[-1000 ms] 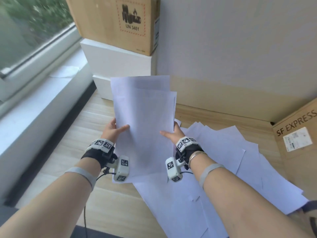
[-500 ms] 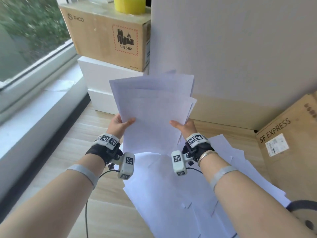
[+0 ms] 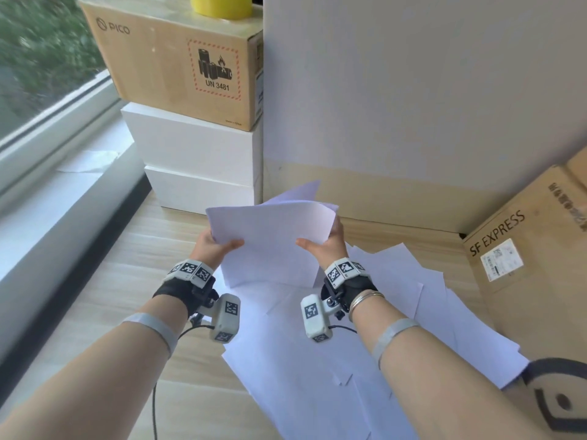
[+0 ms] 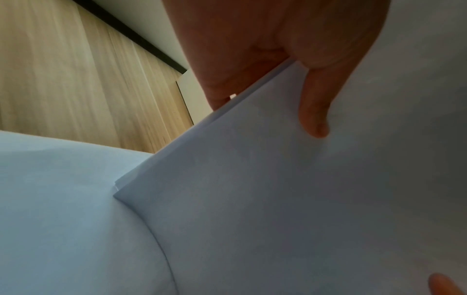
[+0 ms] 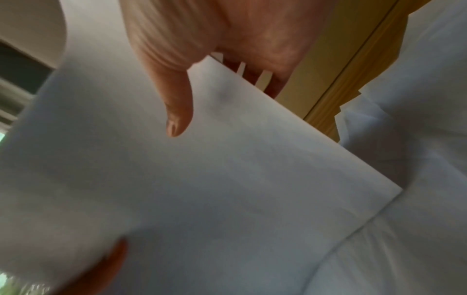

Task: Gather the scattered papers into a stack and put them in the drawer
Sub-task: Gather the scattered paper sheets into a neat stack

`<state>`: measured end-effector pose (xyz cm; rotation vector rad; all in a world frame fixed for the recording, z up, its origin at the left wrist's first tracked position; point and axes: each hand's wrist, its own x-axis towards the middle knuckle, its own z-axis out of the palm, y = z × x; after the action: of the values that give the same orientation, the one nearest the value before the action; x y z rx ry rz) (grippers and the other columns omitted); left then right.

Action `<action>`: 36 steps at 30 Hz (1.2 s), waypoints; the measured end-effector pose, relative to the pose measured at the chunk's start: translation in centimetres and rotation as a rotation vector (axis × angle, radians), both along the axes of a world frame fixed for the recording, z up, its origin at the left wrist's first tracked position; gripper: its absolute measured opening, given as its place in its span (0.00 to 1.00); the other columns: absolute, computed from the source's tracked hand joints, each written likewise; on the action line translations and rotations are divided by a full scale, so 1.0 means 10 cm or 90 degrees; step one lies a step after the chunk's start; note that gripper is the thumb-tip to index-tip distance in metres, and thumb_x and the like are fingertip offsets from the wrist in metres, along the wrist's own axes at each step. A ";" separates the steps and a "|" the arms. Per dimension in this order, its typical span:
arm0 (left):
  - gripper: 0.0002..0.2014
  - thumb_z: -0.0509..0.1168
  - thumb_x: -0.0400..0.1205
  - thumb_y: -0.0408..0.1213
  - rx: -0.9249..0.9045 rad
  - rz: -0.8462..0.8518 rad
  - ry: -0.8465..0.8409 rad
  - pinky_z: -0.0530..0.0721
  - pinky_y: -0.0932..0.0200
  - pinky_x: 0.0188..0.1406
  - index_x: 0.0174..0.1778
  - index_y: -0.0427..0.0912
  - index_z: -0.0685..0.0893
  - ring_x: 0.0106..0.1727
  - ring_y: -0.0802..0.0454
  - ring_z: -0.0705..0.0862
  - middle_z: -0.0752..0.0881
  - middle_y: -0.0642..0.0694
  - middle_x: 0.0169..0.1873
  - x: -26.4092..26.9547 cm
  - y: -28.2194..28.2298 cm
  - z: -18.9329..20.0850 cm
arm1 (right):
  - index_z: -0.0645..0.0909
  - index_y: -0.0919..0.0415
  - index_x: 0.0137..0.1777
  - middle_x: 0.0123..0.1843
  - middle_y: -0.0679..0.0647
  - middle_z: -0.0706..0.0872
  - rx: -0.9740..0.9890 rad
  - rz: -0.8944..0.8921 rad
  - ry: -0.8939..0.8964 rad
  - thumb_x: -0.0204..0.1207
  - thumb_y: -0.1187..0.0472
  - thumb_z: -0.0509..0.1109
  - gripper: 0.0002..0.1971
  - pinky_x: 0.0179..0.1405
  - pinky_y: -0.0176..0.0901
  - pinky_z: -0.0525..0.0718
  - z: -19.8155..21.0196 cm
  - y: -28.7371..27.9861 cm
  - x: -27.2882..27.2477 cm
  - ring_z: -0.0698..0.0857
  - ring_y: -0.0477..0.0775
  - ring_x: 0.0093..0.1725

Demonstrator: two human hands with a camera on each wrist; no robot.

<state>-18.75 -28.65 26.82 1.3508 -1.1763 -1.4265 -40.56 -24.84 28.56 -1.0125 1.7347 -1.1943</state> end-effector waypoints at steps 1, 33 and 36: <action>0.14 0.75 0.64 0.27 -0.002 -0.008 0.006 0.82 0.51 0.53 0.40 0.46 0.82 0.44 0.46 0.85 0.86 0.45 0.40 0.01 0.00 0.01 | 0.61 0.54 0.78 0.76 0.58 0.70 -0.021 0.006 -0.020 0.56 0.66 0.83 0.50 0.75 0.55 0.73 -0.02 -0.03 -0.04 0.72 0.55 0.74; 0.21 0.79 0.50 0.39 0.106 -0.082 -0.032 0.76 0.33 0.68 0.39 0.47 0.87 0.58 0.35 0.84 0.89 0.40 0.43 0.11 -0.04 -0.57 | 0.83 0.66 0.52 0.48 0.55 0.88 0.148 0.003 -0.078 0.68 0.68 0.78 0.13 0.48 0.35 0.79 -0.22 0.28 0.06 0.84 0.46 0.39; 0.18 0.77 0.63 0.32 0.108 -0.087 -0.127 0.76 0.41 0.69 0.49 0.37 0.85 0.60 0.36 0.82 0.84 0.36 0.51 0.03 0.02 -0.55 | 0.76 0.55 0.41 0.42 0.48 0.84 0.218 0.026 -0.039 0.70 0.62 0.78 0.11 0.56 0.42 0.80 -0.29 0.33 0.11 0.82 0.50 0.45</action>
<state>-18.43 -28.41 21.30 1.5850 -1.3226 -1.5442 -39.45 -21.55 25.70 -0.7928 1.7852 -0.8548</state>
